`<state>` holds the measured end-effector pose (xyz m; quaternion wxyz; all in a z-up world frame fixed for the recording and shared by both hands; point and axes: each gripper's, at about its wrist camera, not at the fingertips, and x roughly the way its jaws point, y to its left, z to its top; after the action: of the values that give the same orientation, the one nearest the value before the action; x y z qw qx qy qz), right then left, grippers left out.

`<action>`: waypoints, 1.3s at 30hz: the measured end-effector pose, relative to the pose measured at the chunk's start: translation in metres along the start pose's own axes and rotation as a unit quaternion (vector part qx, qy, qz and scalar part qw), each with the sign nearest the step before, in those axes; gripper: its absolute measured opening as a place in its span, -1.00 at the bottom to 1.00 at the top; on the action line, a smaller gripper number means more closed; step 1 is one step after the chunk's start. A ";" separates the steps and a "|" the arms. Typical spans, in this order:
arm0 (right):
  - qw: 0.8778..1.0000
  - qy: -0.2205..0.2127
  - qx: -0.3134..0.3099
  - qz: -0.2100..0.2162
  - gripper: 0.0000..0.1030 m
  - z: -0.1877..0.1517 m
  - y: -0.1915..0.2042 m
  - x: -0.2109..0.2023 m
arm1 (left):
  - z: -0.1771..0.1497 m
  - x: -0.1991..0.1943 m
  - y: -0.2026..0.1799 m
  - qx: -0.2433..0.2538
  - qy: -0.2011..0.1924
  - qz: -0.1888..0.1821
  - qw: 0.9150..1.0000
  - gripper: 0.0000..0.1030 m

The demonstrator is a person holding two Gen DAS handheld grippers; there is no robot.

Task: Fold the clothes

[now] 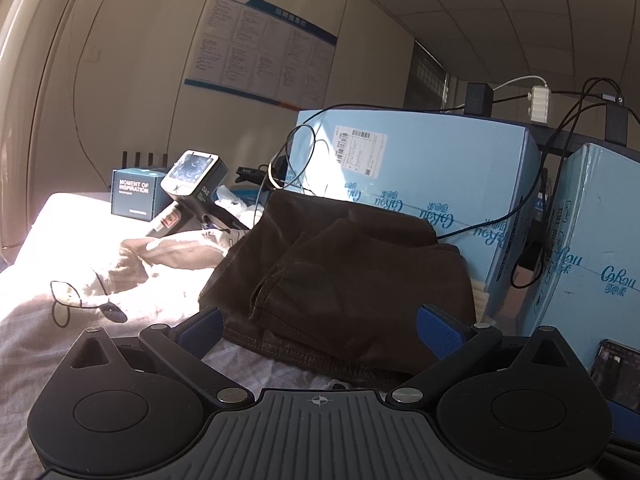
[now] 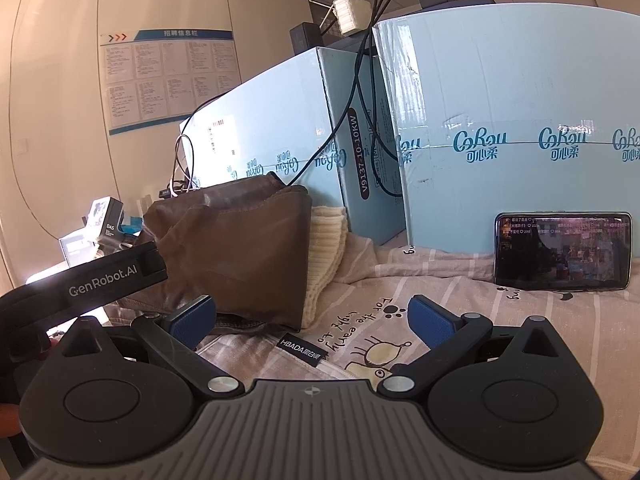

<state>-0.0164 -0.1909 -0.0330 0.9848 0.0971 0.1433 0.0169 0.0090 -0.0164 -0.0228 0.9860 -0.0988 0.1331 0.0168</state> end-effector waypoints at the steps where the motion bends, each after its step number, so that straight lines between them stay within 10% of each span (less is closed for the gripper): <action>1: 1.000 0.000 0.000 0.000 1.00 0.000 0.000 0.000 | 0.000 0.000 0.000 0.000 0.001 0.001 1.000 1.00; 39: 1.000 0.004 0.003 0.000 1.00 -0.001 -0.001 0.001 | -0.001 0.003 0.001 0.000 0.005 0.010 1.000 1.00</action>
<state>-0.0154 -0.1918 -0.0345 0.9838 0.1004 0.1472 0.0172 0.0118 -0.0157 -0.0251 0.9852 -0.0971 0.1389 0.0264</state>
